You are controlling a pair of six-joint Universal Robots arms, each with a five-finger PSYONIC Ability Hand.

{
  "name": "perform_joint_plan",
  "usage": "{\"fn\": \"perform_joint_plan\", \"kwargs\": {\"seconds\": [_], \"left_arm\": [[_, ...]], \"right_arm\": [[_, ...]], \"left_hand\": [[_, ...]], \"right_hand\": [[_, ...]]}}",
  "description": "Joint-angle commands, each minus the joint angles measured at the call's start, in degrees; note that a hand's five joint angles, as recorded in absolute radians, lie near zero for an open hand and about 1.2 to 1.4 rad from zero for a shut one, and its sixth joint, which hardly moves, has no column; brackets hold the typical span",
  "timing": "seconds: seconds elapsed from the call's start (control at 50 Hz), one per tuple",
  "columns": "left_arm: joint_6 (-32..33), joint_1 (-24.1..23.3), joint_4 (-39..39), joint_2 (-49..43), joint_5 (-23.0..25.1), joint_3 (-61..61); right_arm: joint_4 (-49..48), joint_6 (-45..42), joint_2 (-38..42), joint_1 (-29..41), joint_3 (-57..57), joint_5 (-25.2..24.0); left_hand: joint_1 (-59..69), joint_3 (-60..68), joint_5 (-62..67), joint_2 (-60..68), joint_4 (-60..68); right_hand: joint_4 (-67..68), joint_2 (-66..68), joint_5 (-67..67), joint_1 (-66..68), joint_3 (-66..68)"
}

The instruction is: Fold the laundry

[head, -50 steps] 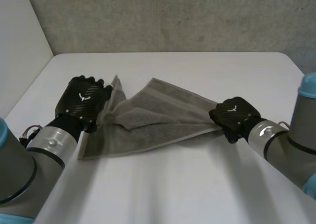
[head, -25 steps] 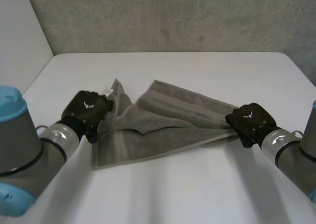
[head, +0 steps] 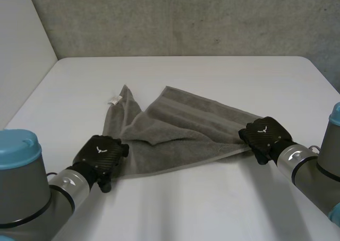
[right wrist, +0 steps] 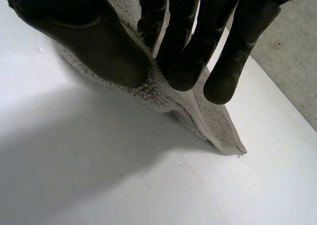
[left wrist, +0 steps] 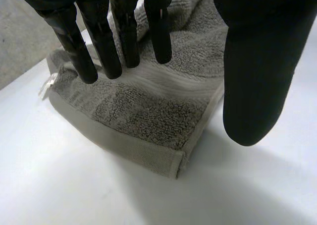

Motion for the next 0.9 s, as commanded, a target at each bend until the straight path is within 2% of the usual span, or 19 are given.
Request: {"fn": "perform_joint_plan", "kwargs": {"seconds": [0.02,0.26,0.52,0.9], "left_arm": [[-0.18,-0.01,4.72,-3.62,-0.17,0.89],[-0.18,-0.71,5.17,-8.19,-0.26,3.44],[-0.26,-1.95,4.90,-7.58,-0.26,3.79],[-0.09,-2.21,5.08,-11.01,-0.35,7.48]], "right_arm": [[-0.16,-0.05,0.11,0.00,0.09,-0.05],[-0.43,-0.05,0.11,0.00,0.09,-0.05],[-0.87,-0.05,0.46,0.00,0.09,-0.05],[-0.87,-0.14,0.63,-0.09,0.09,-0.05]], "left_hand": [[4.69,4.68,4.95,4.64,4.68],[9.23,9.23,9.50,9.19,9.22],[7.89,7.89,8.15,7.85,7.88],[12.77,12.77,13.03,12.72,12.76]], "right_hand": [[3.35,3.04,2.76,3.63,3.05],[3.35,3.04,2.76,3.63,3.05],[3.35,3.04,2.76,3.63,3.05],[3.35,3.04,2.76,3.63,3.05]]}}
